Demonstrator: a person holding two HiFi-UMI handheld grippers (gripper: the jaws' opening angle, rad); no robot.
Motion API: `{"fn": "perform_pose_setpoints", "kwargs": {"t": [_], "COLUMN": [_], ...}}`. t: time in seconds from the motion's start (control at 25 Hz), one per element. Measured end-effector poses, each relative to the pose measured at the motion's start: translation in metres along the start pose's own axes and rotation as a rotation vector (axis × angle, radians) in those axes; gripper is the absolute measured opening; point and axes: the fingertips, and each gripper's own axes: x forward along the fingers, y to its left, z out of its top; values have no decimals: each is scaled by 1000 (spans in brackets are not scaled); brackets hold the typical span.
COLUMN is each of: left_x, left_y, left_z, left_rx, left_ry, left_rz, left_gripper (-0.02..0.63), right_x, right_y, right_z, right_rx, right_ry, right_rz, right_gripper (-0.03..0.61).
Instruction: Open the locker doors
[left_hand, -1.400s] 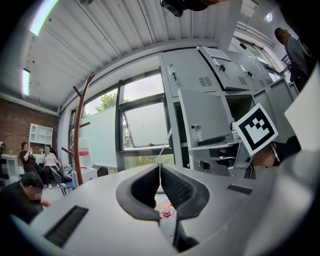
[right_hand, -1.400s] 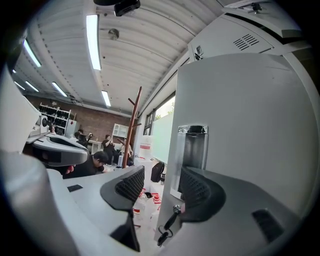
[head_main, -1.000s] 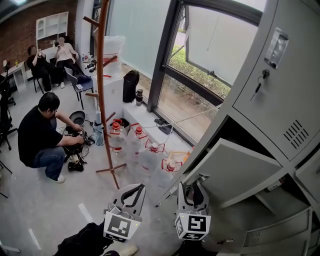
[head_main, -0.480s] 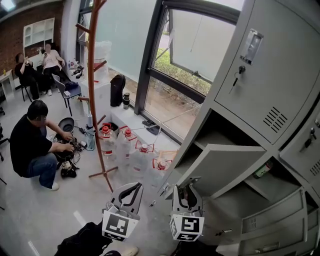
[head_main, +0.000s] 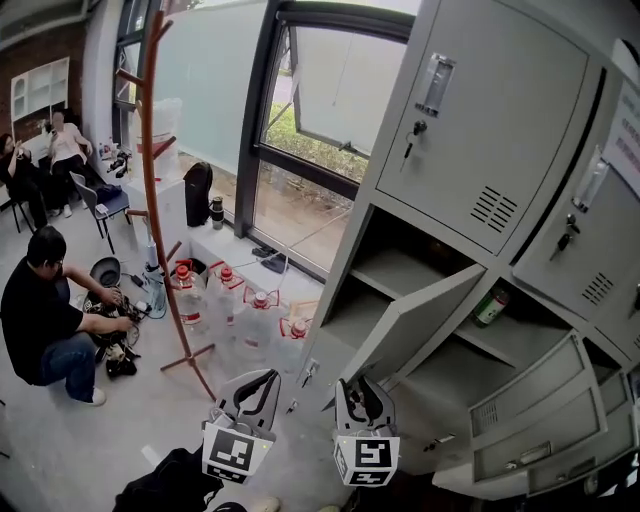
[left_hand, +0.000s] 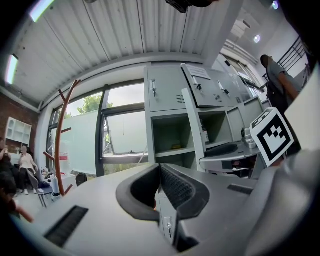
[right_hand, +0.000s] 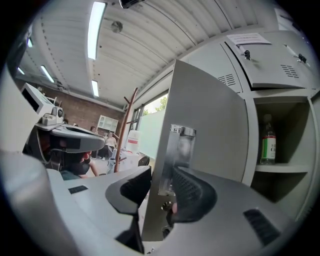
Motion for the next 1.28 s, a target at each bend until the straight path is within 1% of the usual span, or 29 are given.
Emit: {"fn": "perform_pose_setpoints", "kwargs": {"t": [0.2,0.4,0.6,1.0,1.28], "left_x": [1,4,6,7,8], "left_y": [-29,-60,-88,-130,-148], "left_z": [7,11,18,22,22], "left_rx": [9,18,29,29,32], "left_ry": [-16,-29,-44,-56,-57], "left_rz": [-75,-153,-222,-316,-353], "left_gripper": [26,26,26,26,26], "right_x": [-28,-55,-81,-119,-135], "right_y": [-7,-17,-27,-51,-65], "right_z": [-5,-10,-16,-26,-31], "right_rx": [3,10,8,16,31], "right_ry": [11,14,19,38,42], "right_rz": [-32,-87,-144,-247,-292], "right_gripper": [153,152,123,101,100]}}
